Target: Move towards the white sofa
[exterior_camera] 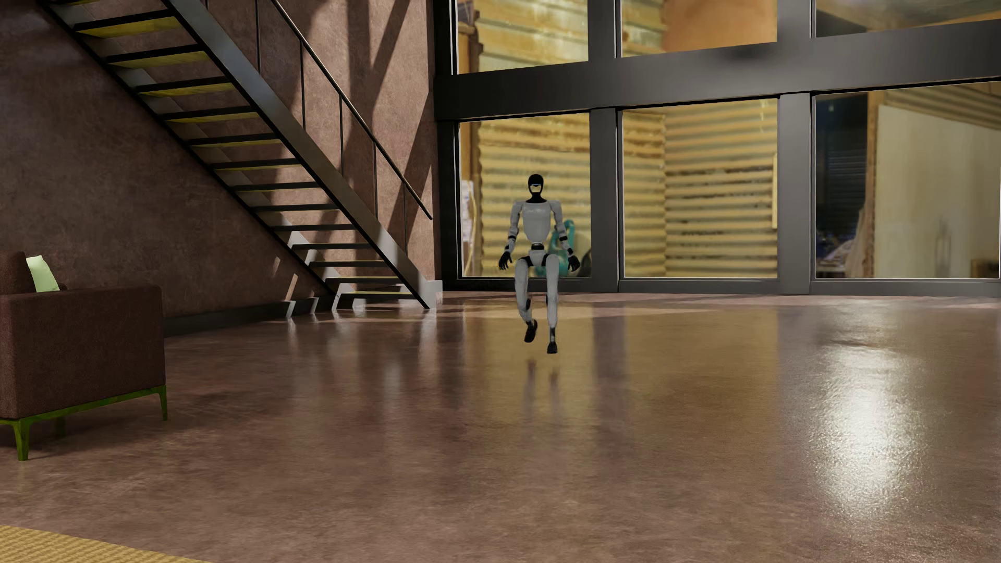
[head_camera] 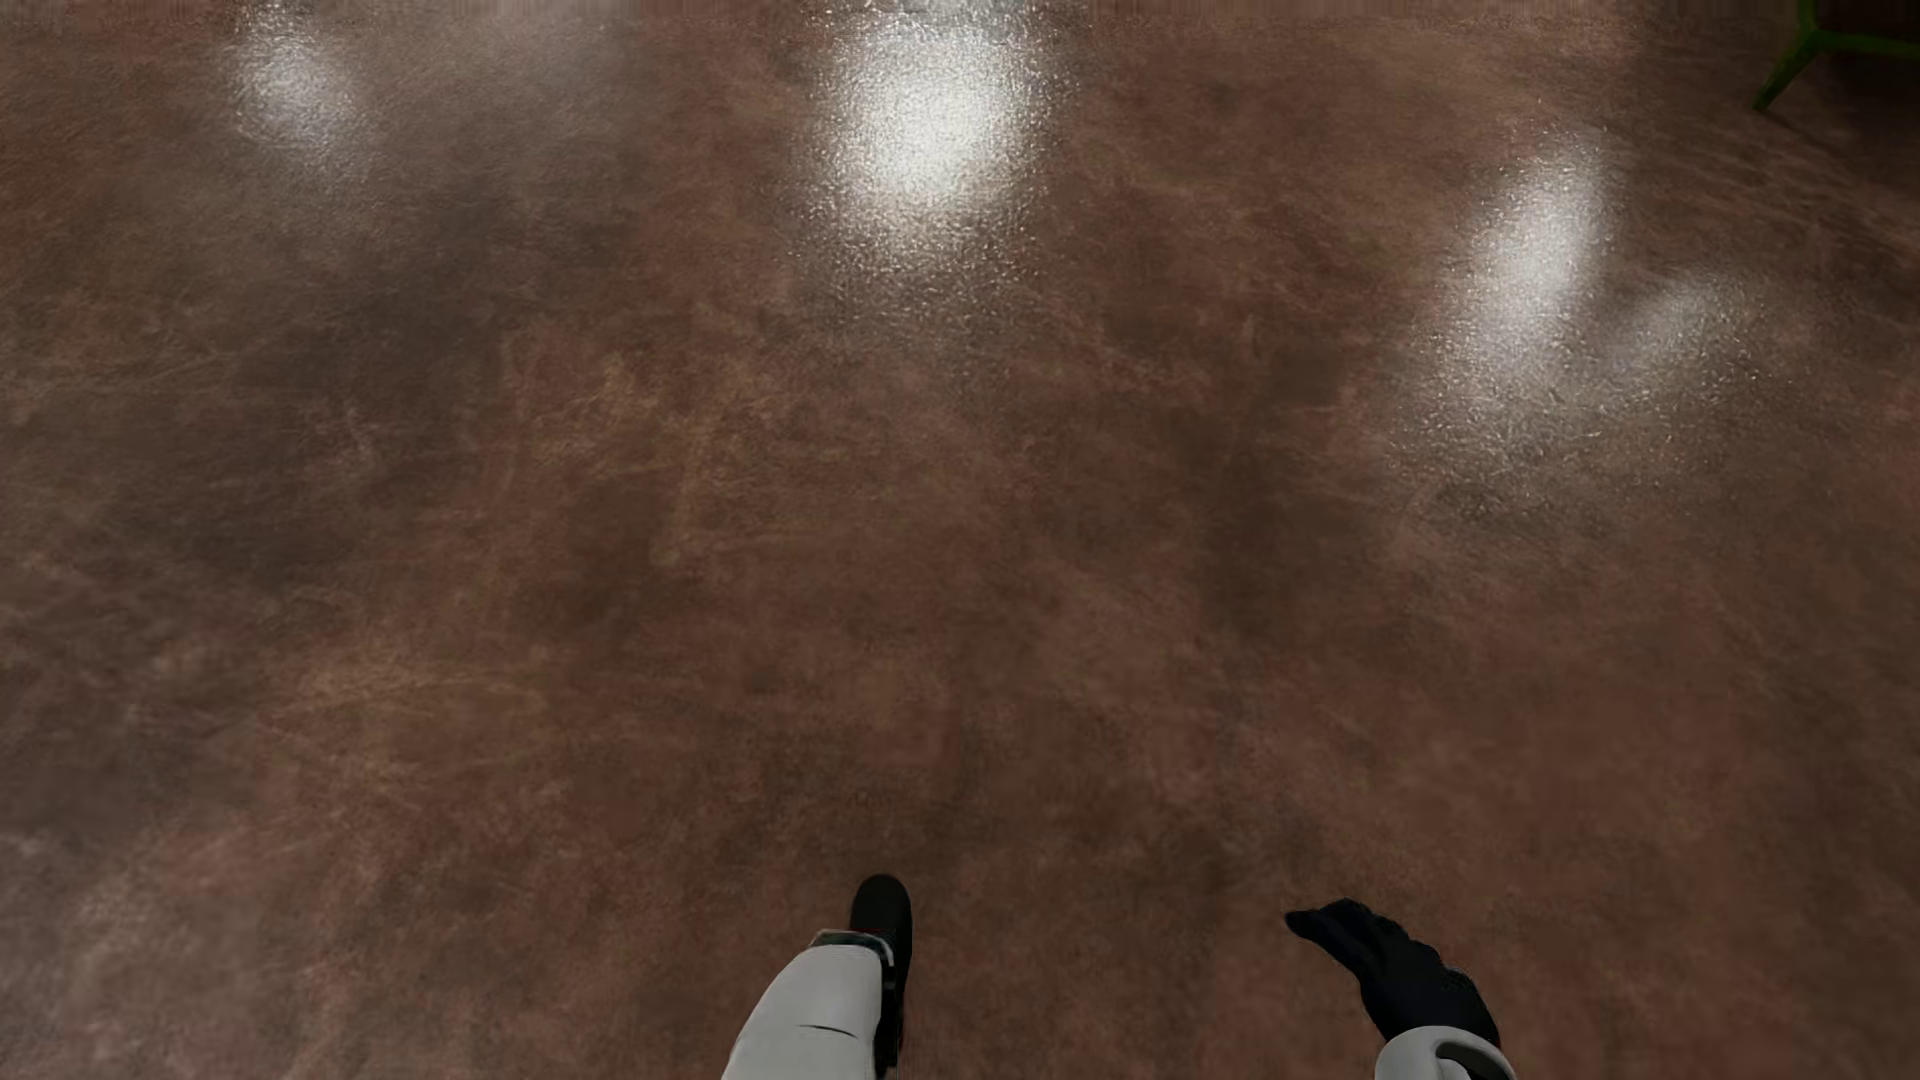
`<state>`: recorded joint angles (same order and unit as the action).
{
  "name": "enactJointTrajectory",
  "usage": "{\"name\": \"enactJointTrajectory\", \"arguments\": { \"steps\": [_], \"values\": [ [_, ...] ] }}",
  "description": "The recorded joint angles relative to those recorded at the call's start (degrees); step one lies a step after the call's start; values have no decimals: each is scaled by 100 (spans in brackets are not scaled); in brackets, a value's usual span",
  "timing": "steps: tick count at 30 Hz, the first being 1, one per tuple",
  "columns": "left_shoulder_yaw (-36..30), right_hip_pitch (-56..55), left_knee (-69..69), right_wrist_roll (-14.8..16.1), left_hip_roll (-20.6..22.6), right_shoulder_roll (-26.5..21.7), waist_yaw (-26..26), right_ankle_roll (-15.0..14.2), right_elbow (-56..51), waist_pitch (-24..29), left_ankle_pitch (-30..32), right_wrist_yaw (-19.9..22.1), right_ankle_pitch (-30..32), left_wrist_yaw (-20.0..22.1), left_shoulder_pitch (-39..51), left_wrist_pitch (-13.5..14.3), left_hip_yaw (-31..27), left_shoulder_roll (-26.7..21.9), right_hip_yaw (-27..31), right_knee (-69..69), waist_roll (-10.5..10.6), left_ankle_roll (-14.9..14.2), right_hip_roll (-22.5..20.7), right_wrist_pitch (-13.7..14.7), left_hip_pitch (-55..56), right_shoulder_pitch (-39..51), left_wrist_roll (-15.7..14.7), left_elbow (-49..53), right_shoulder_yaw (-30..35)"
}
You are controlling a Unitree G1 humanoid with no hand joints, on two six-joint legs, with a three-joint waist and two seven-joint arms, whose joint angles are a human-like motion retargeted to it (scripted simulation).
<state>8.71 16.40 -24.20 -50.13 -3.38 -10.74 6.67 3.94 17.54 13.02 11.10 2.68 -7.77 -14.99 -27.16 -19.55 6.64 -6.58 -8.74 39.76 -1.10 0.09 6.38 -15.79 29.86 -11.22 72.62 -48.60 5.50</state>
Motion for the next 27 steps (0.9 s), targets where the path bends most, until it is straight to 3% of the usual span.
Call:
{"name": "enactJointTrajectory", "arguments": {
  "steps": [2, 4, 5, 6, 8, 10, 11, 13, 14, 16, 17, 18, 19, 21, 22, 24, 26, 27],
  "values": [
    [-198, -893, -808, -59, 225, 210, -51, -185, 776, 80, -964, -4, 1154, 26, 433, 225, 219, 210, -383, 2311, -235, 146, 976, -240, -340, -55, 385, -7, -214],
    [-483, -2140, -472, 104, 479, 434, -189, 36, 1469, 94, -1419, -474, 525, 284, 1305, 452, 302, 352, -275, 3509, -424, 128, 1168, -269, -1155, -176, 789, 37, -320],
    [-498, -2726, -168, 35, 570, 494, -282, -176, 1659, 60, -1542, -739, 555, 548, 1752, 502, 281, 481, -338, 3635, -464, 101, 1195, -149, -1578, -325, 816, 128, -220],
    [-433, -3291, 156, -101, 651, 473, -392, -181, 1652, 9, -1638, -1059, 566, 806, 2214, 568, 258, 654, -385, 3499, -477, 79, 1143, 54, -1992, -558, 645, 283, -153],
    [-411, -4197, 612, -209, 753, 472, -623, -244, 1448, -101, -1909, -1450, 458, 1215, 3060, 868, 226, 892, -495, 2479, -465, 28, 1003, 431, -2714, -1001, -72, 718, -423],
    [-764, -4553, 794, -92, 803, 645, -811, -199, 1288, -177, -2329, -1229, 528, 1464, 3909, 1217, 167, 779, -762, 336, -464, -71, 857, 545, -3339, -1359, -767, 1116, -942],
    [-1036, -4524, 845, -65, 807, 746, -876, -343, 1294, -203, -2561, -963, 548, 1589, 4320, 1329, 141, 603, -773, -1160, -465, -138, 647, 522, -3634, -1498, -939, 1272, -1139],
    [-1585, -4477, 831, -93, 795, 958, -914, -718, 1469, -240, -2876, -506, 220, 1656, 5012, 1320, 83, 237, -917, -3216, -451, -298, 360, 368, -4212, -1706, -1048, 1408, -1382],
    [-1770, -4522, 530, -210, 756, 971, -900, -843, 1665, -248, -2943, -509, 230, 1674, 5187, 1254, 102, 48, -1129, -3050, -432, -361, 365, 280, -4465, -1742, -1033, 1464, -1336],
    [-1957, -4473, -352, -605, 517, 913, -897, 465, 2134, -231, -2287, -881, 1089, 1700, 5133, 1130, 82, -290, -1362, -1949, -322, -523, 369, 324, -4786, -1656, -1054, 1593, -1056],
    [-1961, -4482, -1473, -780, 279, 929, -913, 823, 2294, -200, -1647, -1057, 1068, 1777, 4951, 1057, 80, -393, -1398, -1173, -230, -556, 360, 362, -4562, -1599, -1128, 1637, -1014],
    [-1930, -4373, -2844, -892, -38, 979, -929, 858, 2354, -173, -971, -1148, 524, 1858, 4679, 982, 87, -414, -1410, -524, -126, -709, 311, 387, -4171, -1530, -1230, 1597, -1057],
    [-1873, -4090, -4040, -937, -322, 1068, -934, 827, 2319, -153, -357, -1110, 66, 1894, 4387, 886, -27, -381, -1443, -239, -18, -502, 160, 395, -3630, -1446, -1332, 1450, -1156],
    [-1683, -3245, -5301, -840, -538, 1229, -886, 708, 2066, -141, -857, -743, -427, 1789, 3731, 494, -135, -232, -1373, -437, 155, -181, -281, 416, -2527, -1214, -1449, 874, -1425],
    [-1589, -2790, -5401, -704, -649, 1304, -834, 642, 1897, -156, -876, -540, -544, 1653, 3322, 270, -62, -176, -1207, -733, 206, -263, -544, 460, -2031, -1061, -1428, 565, -1510],
    [-1530, -1940, -4756, -361, -730, 1374, -713, 509, 1495, -210, -933, -404, -775, 1376, 2352, 48, 66, -91, -697, -1281, 263, -122, -977, 624, -1186, -773, -1325, 93, -1394],
    [-1665, -1217, -3075, -188, -829, 1186, -576, 384, 1171, -270, -1014, -474, -1130, 871, 1445, 318, 239, -100, -104, -1607, 290, 71, -1218, 738, -693, -385, -1051, -244, -1021],
    [-1867, -845, -1767, -127, -952, 1079, -513, 330, 971, -294, -938, -430, -1316, 344, 1142, 605, 571, -164, 160, -1759, 311, 162, -1285, 718, -697, -210, -736, -519, -804]
  ]
}}
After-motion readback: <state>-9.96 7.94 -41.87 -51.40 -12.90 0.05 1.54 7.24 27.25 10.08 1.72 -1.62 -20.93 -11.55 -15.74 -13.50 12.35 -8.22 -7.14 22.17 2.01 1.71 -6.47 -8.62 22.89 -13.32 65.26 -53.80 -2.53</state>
